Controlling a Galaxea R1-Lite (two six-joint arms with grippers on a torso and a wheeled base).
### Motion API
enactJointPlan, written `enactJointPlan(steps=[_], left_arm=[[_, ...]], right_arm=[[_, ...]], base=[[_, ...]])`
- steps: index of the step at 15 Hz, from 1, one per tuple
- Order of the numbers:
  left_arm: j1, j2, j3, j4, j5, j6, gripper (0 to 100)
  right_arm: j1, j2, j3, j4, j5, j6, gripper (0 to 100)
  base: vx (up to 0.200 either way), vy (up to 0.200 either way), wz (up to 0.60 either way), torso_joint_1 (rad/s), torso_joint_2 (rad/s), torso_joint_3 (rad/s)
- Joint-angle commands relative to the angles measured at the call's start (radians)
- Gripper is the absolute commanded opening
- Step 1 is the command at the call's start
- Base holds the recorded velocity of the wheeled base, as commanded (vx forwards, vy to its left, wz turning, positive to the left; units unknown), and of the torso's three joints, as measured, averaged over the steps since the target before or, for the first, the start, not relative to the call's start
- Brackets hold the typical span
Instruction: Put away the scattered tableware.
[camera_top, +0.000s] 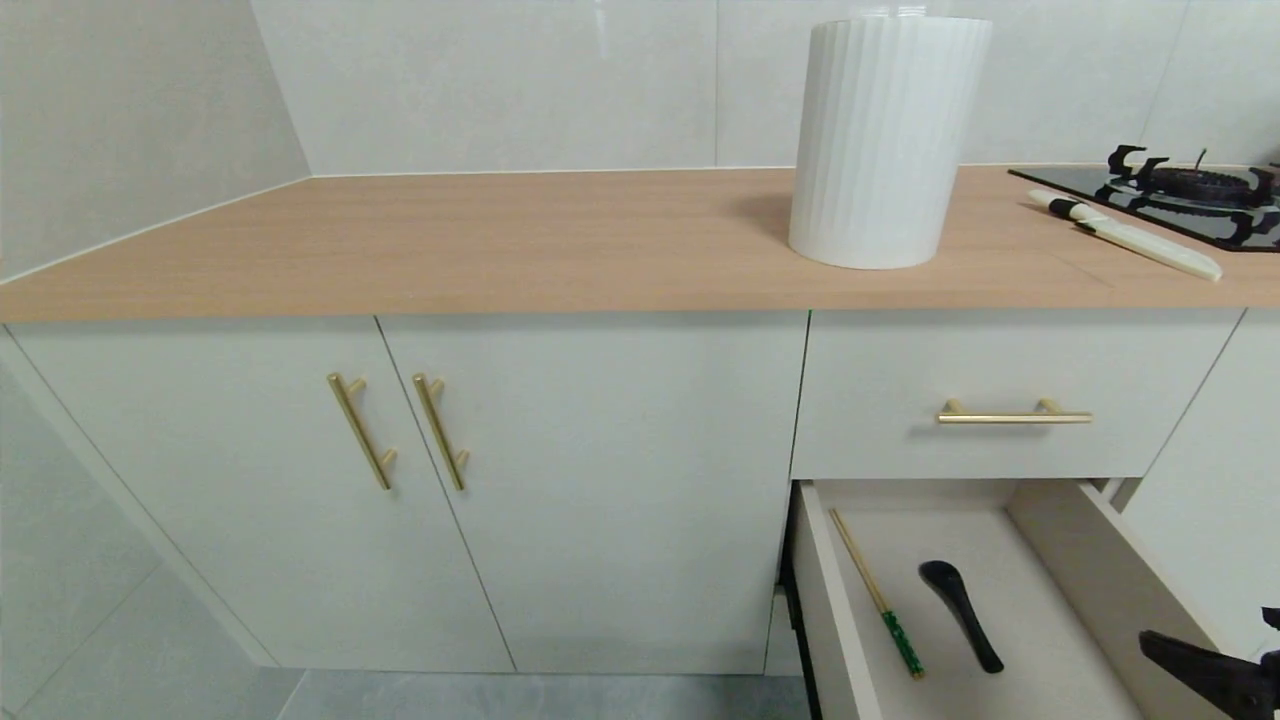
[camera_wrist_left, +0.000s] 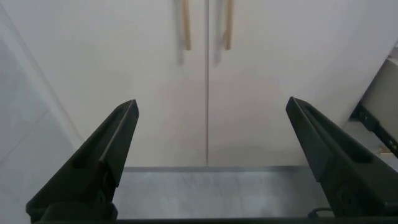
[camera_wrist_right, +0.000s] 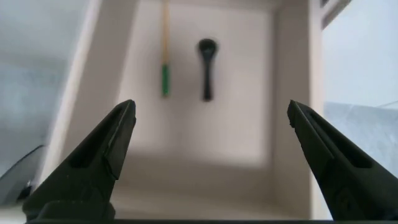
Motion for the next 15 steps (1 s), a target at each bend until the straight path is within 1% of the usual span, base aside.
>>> enactJointPlan(steps=[1,4,8,10,15], left_arm=[[0.000,0.000,0.000,-0.001,0.000,-0.001,100],[0.000,0.000,0.000,-0.001,0.000,-0.003,100],[0.000,0.000,0.000,-0.001,0.000,-0.003,100],[0.000,0.000,0.000,-0.001,0.000,-0.004,100],[0.000,0.002,0.000,-0.001,0.000,-0.004,100]], right_arm=[[0.001,-0.062,0.000,0.026,0.003,0.001,100],[-0.001,-0.111,-0.001,0.051,0.015,0.017,100],[-0.001,-0.113,-0.009,0.117,0.022,0.019,100],[-0.001,-0.113,-0.009,0.169,0.032,0.019,100],[-0.001,-0.105,-0.007,0.236,0.046,0.019,100]], base=[[0.000,0.000,0.00,0.000,0.00,0.000],[0.000,0.000,0.00,0.000,0.00,0.000],[0.000,0.000,0.00,0.000,0.00,0.000],[-0.200,0.000,0.00,0.002,0.01,0.000],[-0.200,0.000,0.00,0.003,0.00,0.003]])
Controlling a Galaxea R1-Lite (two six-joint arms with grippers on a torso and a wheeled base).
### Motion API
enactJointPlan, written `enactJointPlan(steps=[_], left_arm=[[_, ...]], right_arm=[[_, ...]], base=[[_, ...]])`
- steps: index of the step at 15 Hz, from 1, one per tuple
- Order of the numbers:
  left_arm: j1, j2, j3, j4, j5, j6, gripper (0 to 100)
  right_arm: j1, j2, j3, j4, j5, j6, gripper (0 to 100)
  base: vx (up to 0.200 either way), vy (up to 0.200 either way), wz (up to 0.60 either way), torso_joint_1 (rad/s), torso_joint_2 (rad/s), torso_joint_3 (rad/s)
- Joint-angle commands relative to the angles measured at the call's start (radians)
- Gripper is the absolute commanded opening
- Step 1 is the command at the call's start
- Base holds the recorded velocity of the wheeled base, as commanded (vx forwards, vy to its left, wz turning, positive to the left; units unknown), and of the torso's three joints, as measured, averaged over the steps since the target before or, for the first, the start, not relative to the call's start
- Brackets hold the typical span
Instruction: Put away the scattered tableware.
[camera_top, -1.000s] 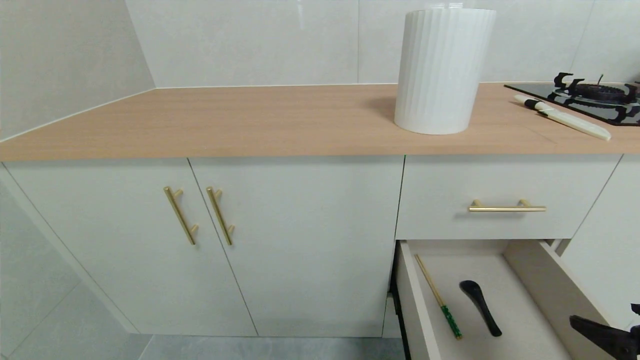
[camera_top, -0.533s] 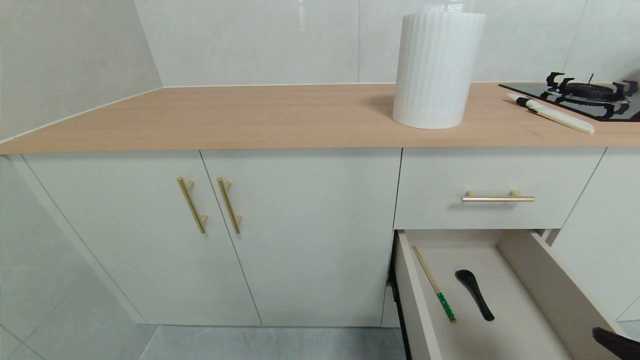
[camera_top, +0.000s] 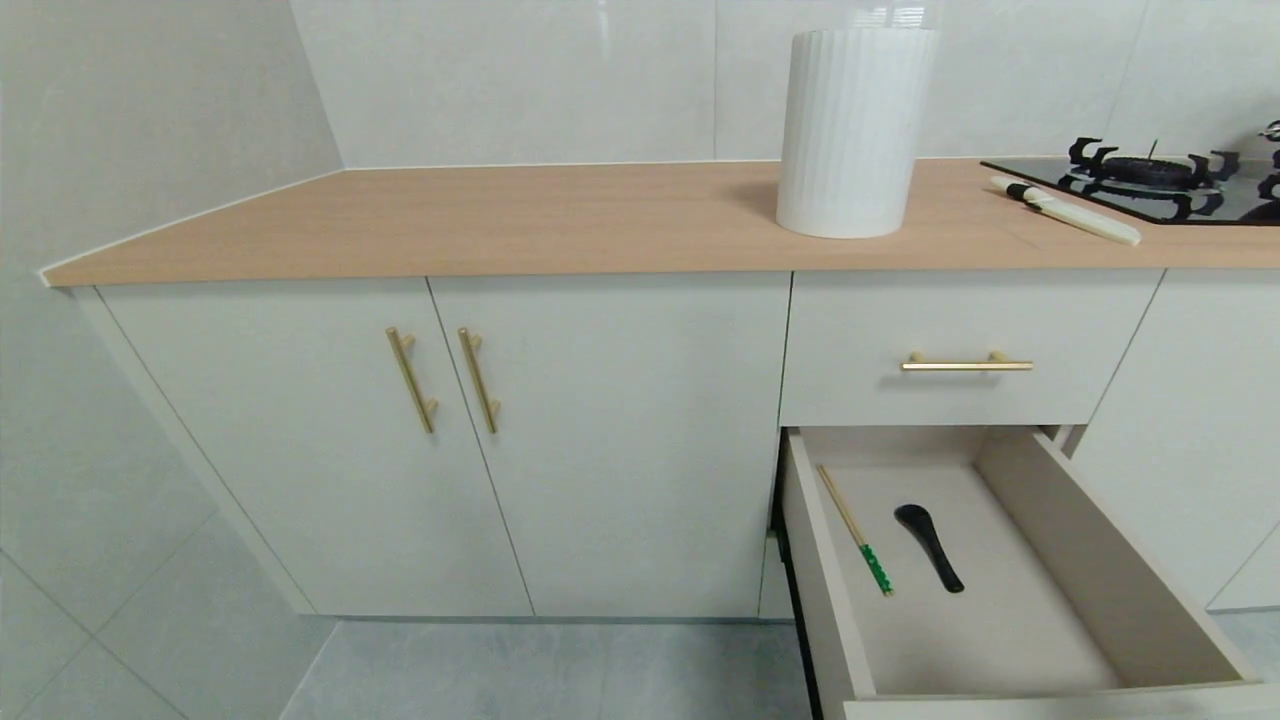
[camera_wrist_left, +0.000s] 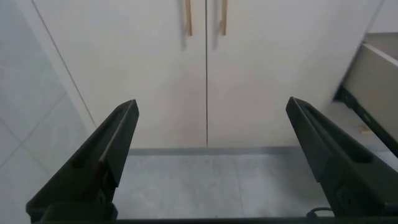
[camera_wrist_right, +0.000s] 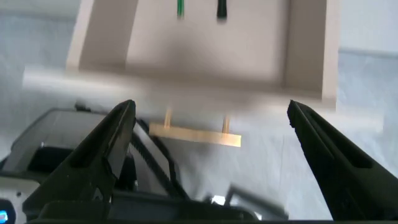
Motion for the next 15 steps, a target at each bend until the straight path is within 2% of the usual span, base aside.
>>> enactJointPlan(steps=[1,5,8,11,15], left_arm=[[0.000,0.002,0.000,-0.001,0.000,0.000,100],[0.000,0.002,0.000,-0.001,0.002,-0.002,100],[0.000,0.000,0.000,-0.001,0.002,-0.002,100],[0.000,0.000,0.000,-0.001,0.002,-0.003,100],[0.000,0.000,0.000,-0.001,0.002,-0.002,100]], right_arm=[[0.000,0.024,0.004,0.019,0.000,0.000,100],[0.000,0.139,0.023,0.028,0.023,0.001,100],[0.000,0.314,0.029,0.017,0.123,0.003,100],[0.000,0.437,0.029,-0.007,0.124,0.003,100],[-0.006,0.607,0.053,-0.207,0.120,0.003,100]], base=[[0.000,0.000,0.00,0.000,0.00,0.000],[0.000,0.000,0.00,0.000,0.00,0.000],[0.000,0.000,0.00,0.000,0.00,0.000],[0.000,0.000,0.00,0.000,0.00,0.000],[0.000,0.000,0.00,0.000,0.00,0.000]])
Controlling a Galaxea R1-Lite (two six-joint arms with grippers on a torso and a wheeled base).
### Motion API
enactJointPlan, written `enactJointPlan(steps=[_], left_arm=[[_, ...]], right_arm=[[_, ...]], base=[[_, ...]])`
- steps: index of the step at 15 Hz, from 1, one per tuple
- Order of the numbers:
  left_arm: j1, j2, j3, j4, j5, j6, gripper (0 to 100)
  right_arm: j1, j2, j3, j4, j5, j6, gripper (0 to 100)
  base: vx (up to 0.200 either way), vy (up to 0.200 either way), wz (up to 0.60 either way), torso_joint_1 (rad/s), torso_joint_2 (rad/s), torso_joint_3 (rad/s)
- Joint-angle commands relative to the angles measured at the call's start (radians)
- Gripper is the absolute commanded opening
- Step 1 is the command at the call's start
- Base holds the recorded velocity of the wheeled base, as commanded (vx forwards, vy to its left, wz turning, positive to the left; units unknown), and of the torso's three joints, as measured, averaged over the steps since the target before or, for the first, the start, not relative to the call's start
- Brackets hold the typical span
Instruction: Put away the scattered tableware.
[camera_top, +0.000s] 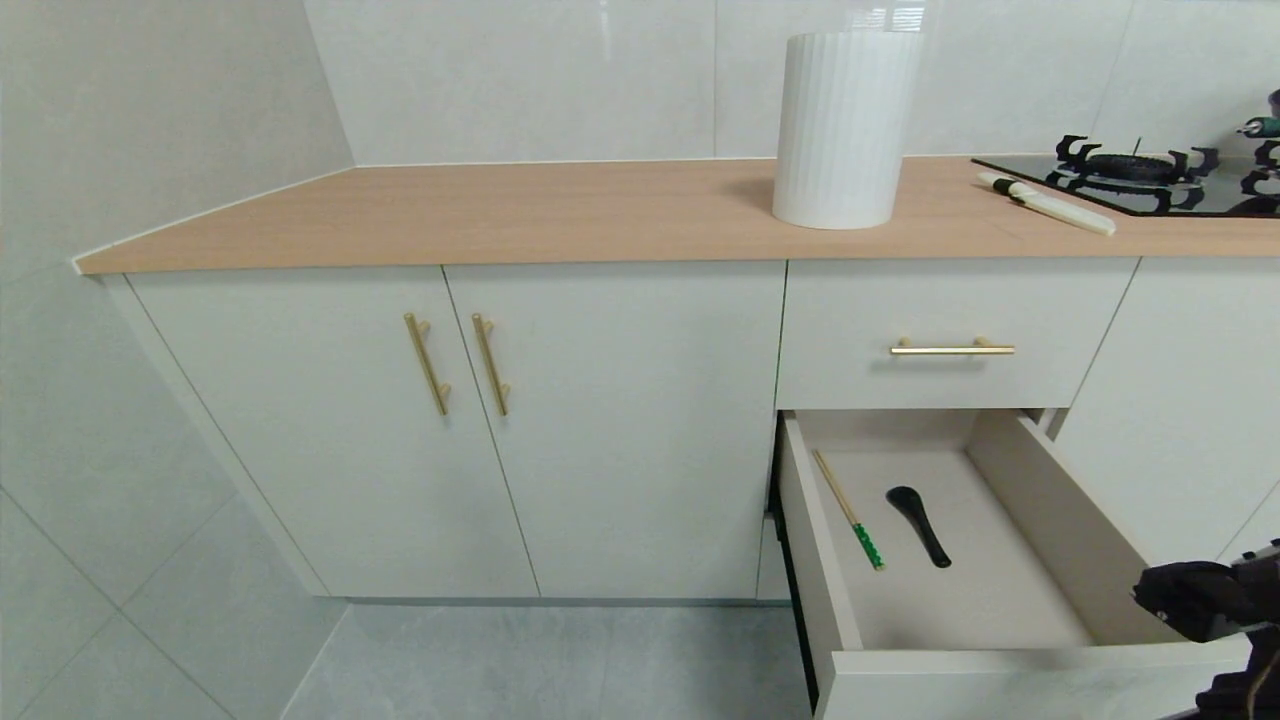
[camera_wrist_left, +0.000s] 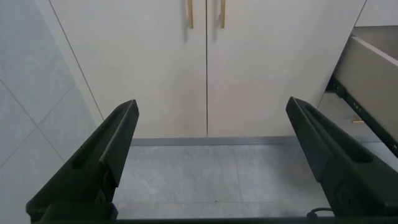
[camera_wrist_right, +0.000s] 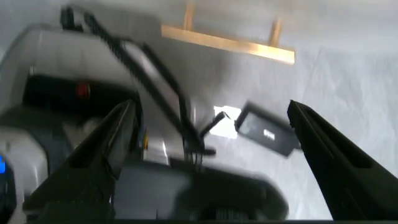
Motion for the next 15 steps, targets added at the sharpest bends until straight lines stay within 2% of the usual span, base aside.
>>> enactJointPlan(steps=[1,9,15], left_arm=[[0.000,0.002,0.000,0.000,0.000,-0.001,100],[0.000,0.000,0.000,0.000,0.000,-0.001,100],[0.000,0.000,0.000,0.000,0.000,-0.001,100]], right_arm=[[-0.002,0.122,0.010,-0.050,-0.002,0.000,100],[-0.041,0.329,-0.032,-0.316,-0.018,-0.002,100],[-0.074,0.434,-0.196,-0.335,-0.020,-0.009,100]], base=[[0.000,0.000,0.00,0.000,0.00,0.000],[0.000,0.000,0.00,0.000,0.00,0.000],[0.000,0.000,0.00,0.000,0.00,0.000]])
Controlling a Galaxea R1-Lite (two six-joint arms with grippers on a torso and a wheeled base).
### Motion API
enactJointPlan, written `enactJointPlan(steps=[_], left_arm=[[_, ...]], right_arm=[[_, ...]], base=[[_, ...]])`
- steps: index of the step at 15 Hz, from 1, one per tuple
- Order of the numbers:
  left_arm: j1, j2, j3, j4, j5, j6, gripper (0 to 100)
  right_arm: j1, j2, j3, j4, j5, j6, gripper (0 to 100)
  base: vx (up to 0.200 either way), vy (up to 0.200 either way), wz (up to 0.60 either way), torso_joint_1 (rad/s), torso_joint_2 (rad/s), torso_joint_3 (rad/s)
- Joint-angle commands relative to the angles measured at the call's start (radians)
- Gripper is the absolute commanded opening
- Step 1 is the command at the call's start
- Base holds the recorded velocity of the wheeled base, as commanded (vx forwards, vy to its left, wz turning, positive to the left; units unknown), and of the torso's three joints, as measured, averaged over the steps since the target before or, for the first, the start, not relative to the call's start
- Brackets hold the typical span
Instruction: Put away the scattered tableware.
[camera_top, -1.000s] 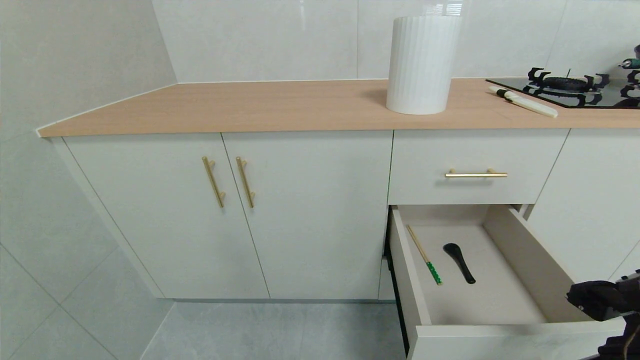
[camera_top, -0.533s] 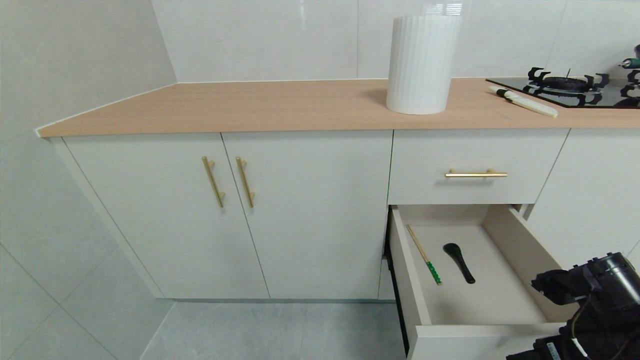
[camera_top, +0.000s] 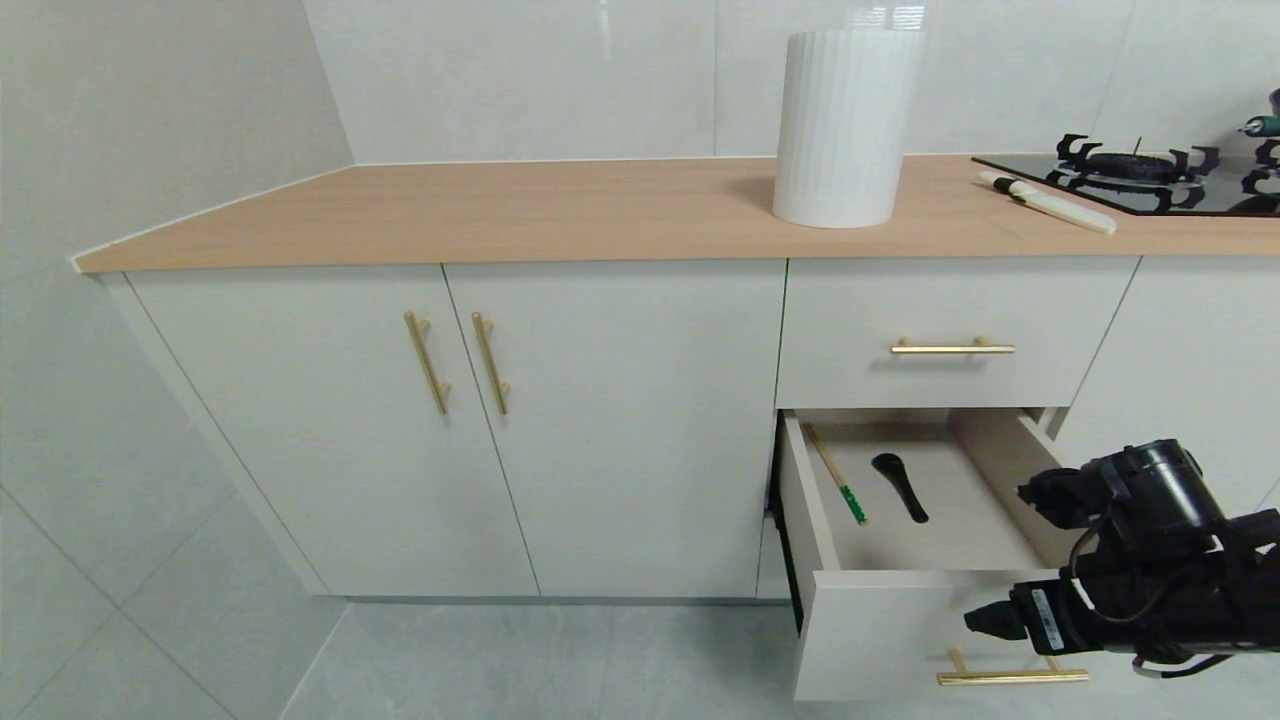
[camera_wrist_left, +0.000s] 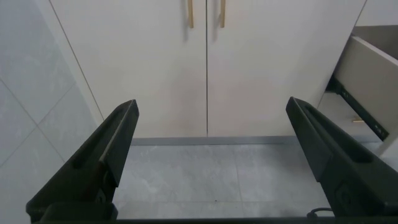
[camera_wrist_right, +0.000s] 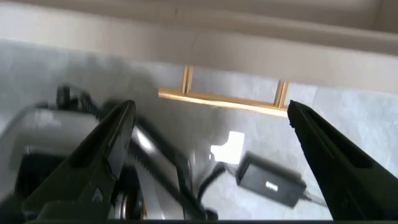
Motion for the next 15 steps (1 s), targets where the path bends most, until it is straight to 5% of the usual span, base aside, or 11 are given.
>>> enactJointPlan(steps=[1,15], left_arm=[[0.001,0.002,0.000,0.000,0.000,0.000,100],[0.001,0.000,0.000,0.000,0.000,0.000,100]], right_arm=[[-0.010,0.099,-0.079,0.001,0.000,-0.002,100],[-0.053,0.426,-0.565,0.002,0.000,0.000,100]], base=[[0.000,0.000,0.00,0.000,0.00,0.000],[0.000,0.000,0.00,0.000,0.00,0.000]])
